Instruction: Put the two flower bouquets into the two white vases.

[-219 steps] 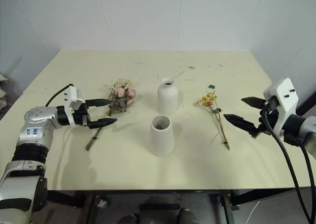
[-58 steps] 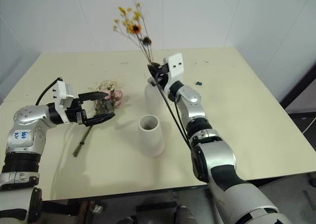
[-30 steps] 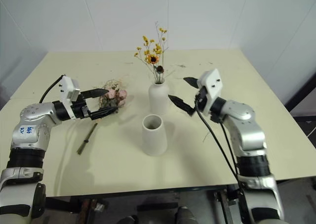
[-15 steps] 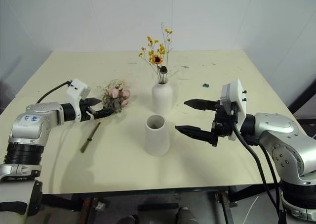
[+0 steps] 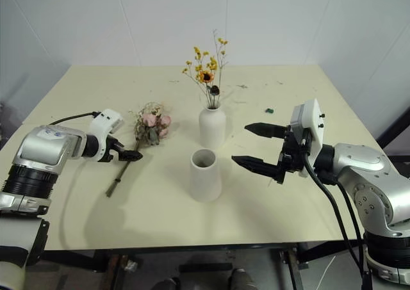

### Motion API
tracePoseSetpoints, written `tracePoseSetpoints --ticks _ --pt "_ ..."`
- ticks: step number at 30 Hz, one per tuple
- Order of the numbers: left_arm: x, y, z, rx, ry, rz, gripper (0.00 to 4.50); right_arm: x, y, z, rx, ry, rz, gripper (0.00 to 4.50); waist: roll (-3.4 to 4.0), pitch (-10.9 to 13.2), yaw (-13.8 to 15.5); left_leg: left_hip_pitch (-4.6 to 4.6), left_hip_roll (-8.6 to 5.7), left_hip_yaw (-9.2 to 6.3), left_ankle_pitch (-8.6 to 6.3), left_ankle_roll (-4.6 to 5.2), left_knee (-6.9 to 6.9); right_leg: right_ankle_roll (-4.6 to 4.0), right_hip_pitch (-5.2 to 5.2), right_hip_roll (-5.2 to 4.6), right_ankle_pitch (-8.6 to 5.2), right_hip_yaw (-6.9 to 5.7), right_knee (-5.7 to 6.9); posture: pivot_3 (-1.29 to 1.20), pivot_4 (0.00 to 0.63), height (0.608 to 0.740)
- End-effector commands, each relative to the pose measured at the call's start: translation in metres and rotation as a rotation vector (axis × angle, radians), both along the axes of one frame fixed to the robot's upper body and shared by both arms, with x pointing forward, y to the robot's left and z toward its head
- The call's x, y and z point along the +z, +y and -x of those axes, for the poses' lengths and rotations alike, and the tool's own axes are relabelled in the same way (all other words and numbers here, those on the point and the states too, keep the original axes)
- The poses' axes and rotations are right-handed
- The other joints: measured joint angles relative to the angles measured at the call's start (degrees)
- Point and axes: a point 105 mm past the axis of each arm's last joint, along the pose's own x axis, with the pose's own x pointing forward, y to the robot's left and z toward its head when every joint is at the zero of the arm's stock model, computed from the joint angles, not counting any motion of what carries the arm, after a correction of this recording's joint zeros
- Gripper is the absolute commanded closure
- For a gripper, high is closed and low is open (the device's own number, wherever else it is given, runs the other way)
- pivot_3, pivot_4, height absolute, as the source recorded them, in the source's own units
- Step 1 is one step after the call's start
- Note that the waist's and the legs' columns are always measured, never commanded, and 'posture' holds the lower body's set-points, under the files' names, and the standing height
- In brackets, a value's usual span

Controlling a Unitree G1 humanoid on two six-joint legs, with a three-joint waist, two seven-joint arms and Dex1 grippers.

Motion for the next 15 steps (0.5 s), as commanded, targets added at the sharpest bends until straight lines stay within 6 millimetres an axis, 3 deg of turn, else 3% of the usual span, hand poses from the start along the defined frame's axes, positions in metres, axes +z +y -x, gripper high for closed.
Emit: tracePoseSetpoints --ticks 1,5,8,15 --pt "0.01 -0.005 -0.003 -0.029 0.01 -0.022 0.0 0.012 -0.002 0.002 -0.013 -0.063 0.01 0.03 0.0 0.0 -0.04 0.0 0.0 0.0 0.0 0.0 0.0 0.0 0.0 0.0 0.0 0.0 -0.01 0.0 0.15 0.74" --pt "0.006 -0.01 -0.003 -0.047 0.065 -0.017 0.0 0.013 -0.005 0.0 -0.034 -0.074 0.014 0.03 0.0 0.0 -0.02 -0.04 0.0 0.0 -0.01 0.02 -0.02 0.0 -0.01 0.0 -0.01 0.0 -0.06 0.0 0.15 0.74" --pt "-0.002 -0.009 -0.002 -0.053 0.1 -0.044 0.57 0.015 -0.006 0.0 -0.05 -0.082 0.012 0.0 0.0 0.0 -0.14 -0.04 0.0 0.0 -0.03 0.03 -0.02 0.0 -0.01 0.0 -0.02 0.0 -0.07 0.0 0.15 0.74" --pt "-0.014 -0.006 0.004 -0.056 0.134 -0.056 2.78 0.013 -0.008 0.008 -0.075 -0.093 0.01 0.0 -0.01 0.01 0.05 -0.04 0.0 0.0 -0.03 0.04 -0.02 0.0 -0.02 0.0 -0.02 0.0 -0.05 0.0 0.15 0.74"
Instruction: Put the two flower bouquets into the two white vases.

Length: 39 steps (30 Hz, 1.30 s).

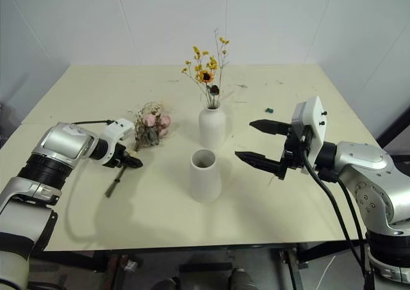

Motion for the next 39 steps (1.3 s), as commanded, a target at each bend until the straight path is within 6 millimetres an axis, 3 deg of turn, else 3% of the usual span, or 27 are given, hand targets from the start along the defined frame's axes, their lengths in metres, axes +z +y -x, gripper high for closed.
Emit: tracePoseSetpoints --ticks 1,5,12,16,20,23,27,29,32,34,39 --pt "0.001 0.006 0.002 0.004 -0.016 -0.013 3.09 0.012 -0.001 0.013 -0.007 -0.078 -0.002 0.0 0.0 0.0 0.01 0.0 0.0 0.0 0.0 0.0 0.0 0.0 0.0 0.0 0.0 0.0 0.0 0.0 0.15 0.74" --pt "0.011 0.005 -0.004 0.006 -0.073 0.007 4.41 0.011 -0.004 0.014 -0.023 -0.078 0.001 0.0 0.0 0.0 0.01 0.01 0.0 0.0 0.0 0.0 0.02 0.0 0.0 0.0 -0.01 0.0 0.06 0.0 0.15 0.74" --pt "0.047 0.003 -0.028 0.038 -0.305 0.104 4.46 0.016 -0.009 0.011 -0.047 -0.088 -0.004 0.0 -0.01 0.0 0.42 0.02 0.0 0.0 0.0 0.0 0.04 0.0 0.0 0.0 -0.01 0.0 0.08 0.0 0.15 0.74" --pt "0.082 0.014 -0.044 0.1 -0.521 0.181 4.46 0.015 -0.014 0.012 -0.071 -0.091 -0.004 0.0 -0.02 0.01 0.65 0.01 0.0 0.0 0.0 0.0 0.04 0.0 -0.01 0.0 -0.01 0.0 0.08 0.0 0.15 0.74" --pt "0.128 0.005 -0.05 0.036 -0.848 0.281 4.46 0.015 -0.015 0.012 -0.081 -0.091 -0.011 0.0 -0.03 0.0 1.3 0.01 0.0 0.0 0.0 0.0 0.04 0.01 0.0 -0.01 -0.01 0.0 0.07 0.0 0.15 0.74" --pt "0.146 -0.011 -0.044 -0.063 -0.953 0.381 4.46 0.016 -0.015 0.012 -0.085 -0.097 -0.014 0.0 -0.03 0.0 1.41 0.01 -0.01 0.01 0.01 -0.01 0.05 0.02 0.01 -0.02 0.0 0.0 0.08 0.0 0.15 0.74" --pt "0.165 -0.02 -0.038 -0.117 -1.061 0.469 4.46 0.017 -0.016 0.012 -0.087 -0.101 -0.016 0.0 -0.03 0.0 1.45 0.0 -0.01 0.01 0.01 -0.02 0.08 0.02 0.01 -0.02 0.0 0.0 0.09 0.0 0.15 0.74" --pt "0.194 -0.031 -0.027 -0.179 -1.16 0.703 4.46 0.017 -0.017 0.012 -0.093 -0.104 -0.016 0.0 -0.03 0.01 1.44 0.01 -0.01 0.01 0.01 -0.02 0.08 0.03 0.01 -0.02 0.0 0.0 0.09 0.0 0.15 0.74" --pt "0.218 -0.049 -0.006 -0.35 -1.245 0.911 4.46 0.018 -0.019 0.014 -0.09 -0.105 -0.028 0.0 -0.05 0.01 1.44 -0.02 -0.01 0.01 0.01 -0.02 0.12 0.04 0.01 -0.01 0.01 -0.01 0.1 0.0 0.15 0.74" --pt "0.222 -0.061 0.004 -0.444 -1.264 0.984 4.46 0.021 -0.021 0.016 -0.071 -0.107 -0.067 0.0 -0.05 0.01 1.37 -0.01 -0.02 0.01 0.01 -0.02 0.12 0.04 0.03 -0.02 0.01 0.0 0.08 0.0 0.15 0.74" --pt "0.208 -0.097 0.021 -0.669 -1.149 1.074 4.46 0.015 -0.02 0.032 0.022 -0.071 -0.086 0.0 -0.05 0.01 1.26 0.04 -0.02 0.01 0.01 -0.02 0.12 0.05 0.08 -0.01 0.01 0.0 0.09 0.0 0.15 0.74"
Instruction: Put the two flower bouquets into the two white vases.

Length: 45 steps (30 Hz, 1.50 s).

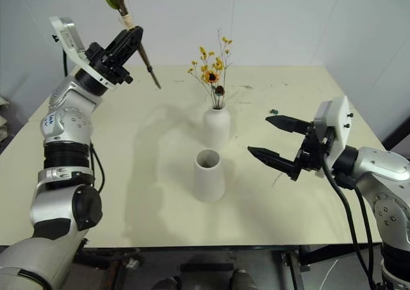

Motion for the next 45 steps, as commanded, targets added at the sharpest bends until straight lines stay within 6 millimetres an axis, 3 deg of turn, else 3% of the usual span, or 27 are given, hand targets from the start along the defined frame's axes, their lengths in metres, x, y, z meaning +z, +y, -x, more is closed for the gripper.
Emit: tracePoseSetpoints --ticks 1,5,12,16,19,26,45 --pt "0.001 -0.018 0.021 -0.144 -0.068 -0.047 4.46 0.007 0.002 0.019 0.083 -0.035 -0.016 0.0 0.0 0.0 -0.09 0.0 0.0 0.0 0.0 0.0 0.03 0.01 0.01 0.0 0.0 0.01 0.01 0.0 0.15 0.74" --pt "-0.022 -0.039 0.032 -0.274 -0.053 -0.15 4.46 -0.008 0.001 0.029 0.122 0.011 0.057 0.0 0.0 0.0 -0.1 0.03 0.0 0.0 0.0 0.0 0.1 0.02 0.04 0.0 0.01 0.01 0.04 0.0 0.15 0.74" --pt "-0.048 -0.065 0.044 -0.408 0.004 -0.241 4.46 -0.014 -0.005 0.021 0.045 0.012 0.068 0.0 0.0 0.0 -0.04 0.04 0.0 -0.01 0.0 0.01 0.39 0.02 0.14 0.03 0.05 0.02 0.07 0.0 0.15 0.74" --pt "-0.048 -0.081 0.057 -0.484 -0.005 -0.203 4.46 -0.015 -0.005 0.019 0.03 0.006 0.063 0.0 -0.01 0.01 0.01 0.06 0.0 -0.01 -0.01 0.02 0.42 0.05 0.28 0.02 0.07 0.01 -0.1 0.0 0.15 0.74" --pt "-0.041 -0.084 0.063 -0.517 -0.007 -0.161 4.46 -0.015 -0.005 0.018 0.025 0.003 0.061 0.0 -0.01 0.01 0.0 0.05 0.0 -0.02 -0.02 0.03 0.43 0.07 0.28 0.02 0.08 0.02 -0.11 0.0 0.15 0.74" --pt "-0.047 -0.085 0.066 -0.532 0.059 -0.164 4.46 -0.017 -0.005 0.017 0.014 0.005 0.062 0.0 -0.01 0.0 -0.04 0.15 0.0 -0.02 -0.04 0.06 0.46 0.07 0.39 0.02 0.08 0.02 -0.15 0.0 0.15 0.74" --pt "-0.104 -0.098 0.068 -0.536 0.216 -0.34 4.46 -0.021 -0.002 0.013 -0.006 0.005 0.052 0.0 0.0 0.0 0.04 0.15 0.0 -0.03 -0.08 0.11 0.49 0.15 0.68 0.02 0.14 0.02 -0.78 0.0 0.15 0.74"
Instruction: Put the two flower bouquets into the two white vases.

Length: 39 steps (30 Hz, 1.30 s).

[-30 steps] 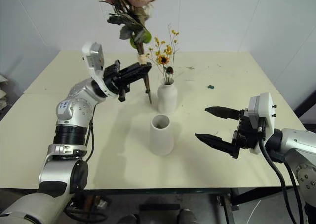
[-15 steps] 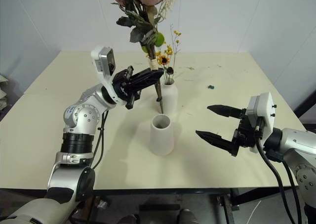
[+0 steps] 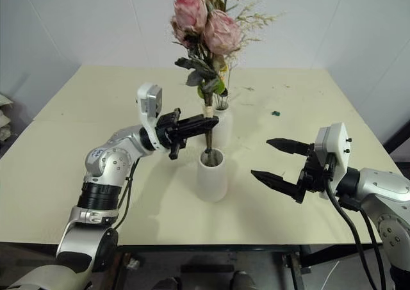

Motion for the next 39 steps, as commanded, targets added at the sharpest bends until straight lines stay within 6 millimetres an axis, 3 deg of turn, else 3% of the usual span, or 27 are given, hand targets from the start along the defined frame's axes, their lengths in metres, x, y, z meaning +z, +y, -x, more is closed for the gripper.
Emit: tracePoseSetpoints --ticks 1,5,20,25,32,35,39 --pt "-0.004 -0.002 0.007 -0.019 -0.038 -0.04 4.46 0.007 0.002 0.004 0.002 -0.054 -0.005 0.0 0.0 0.0 -0.04 0.0 0.0 0.0 0.0 0.0 0.0 0.0 0.0 0.0 0.0 0.0 -0.01 0.0 0.15 0.74" --pt "-0.008 -0.002 0.005 -0.007 -0.033 -0.05 4.46 0.007 0.001 0.004 -0.005 -0.054 -0.006 0.0 0.0 0.0 -0.01 0.0 0.0 0.0 0.0 0.0 0.0 -0.01 0.0 0.0 0.0 0.0 -0.02 0.0 0.15 0.74" --pt "-0.016 0.013 0.006 0.017 -0.102 -0.138 0.02 0.007 -0.003 0.003 -0.027 -0.058 -0.004 0.0 0.0 0.0 -0.01 -0.01 0.0 0.0 -0.01 0.02 -0.06 -0.06 0.03 -0.01 -0.01 0.0 -0.17 0.0 0.15 0.74" --pt "-0.021 0.031 0.001 0.043 -0.16 -0.235 0.02 0.007 -0.005 0.002 -0.035 -0.058 -0.001 0.0 0.01 0.0 -0.07 0.0 0.0 0.01 -0.02 0.02 -0.11 -0.12 0.02 -0.01 -0.03 0.0 -0.2 0.0 0.15 0.74" --pt "-0.008 0.085 -0.016 0.185 -0.263 -0.311 0.02 0.002 -0.017 0.004 -0.085 -0.047 0.034 0.0 0.01 0.0 -0.03 -0.02 0.01 0.01 -0.02 0.02 -0.15 -0.2 0.02 -0.01 -0.07 0.0 -0.26 0.0 0.15 0.74" --pt "-0.002 0.121 -0.03 0.342 -0.311 -0.333 0.02 0.002 -0.036 0.008 -0.141 -0.036 0.046 0.0 0.01 0.0 -0.02 -0.02 0.01 0.01 -0.03 0.04 -0.19 -0.19 0.02 -0.02 -0.07 -0.01 -0.29 0.0 0.15 0.74" --pt "-0.006 0.154 -0.039 0.468 -0.358 -0.384 0.02 0.002 -0.064 0.01 -0.221 -0.017 0.048 0.0 0.02 0.0 0.0 0.0 0.01 0.02 -0.08 0.1 -0.23 -0.11 0.03 -0.03 -0.03 -0.01 -0.3 0.0 0.15 0.74"
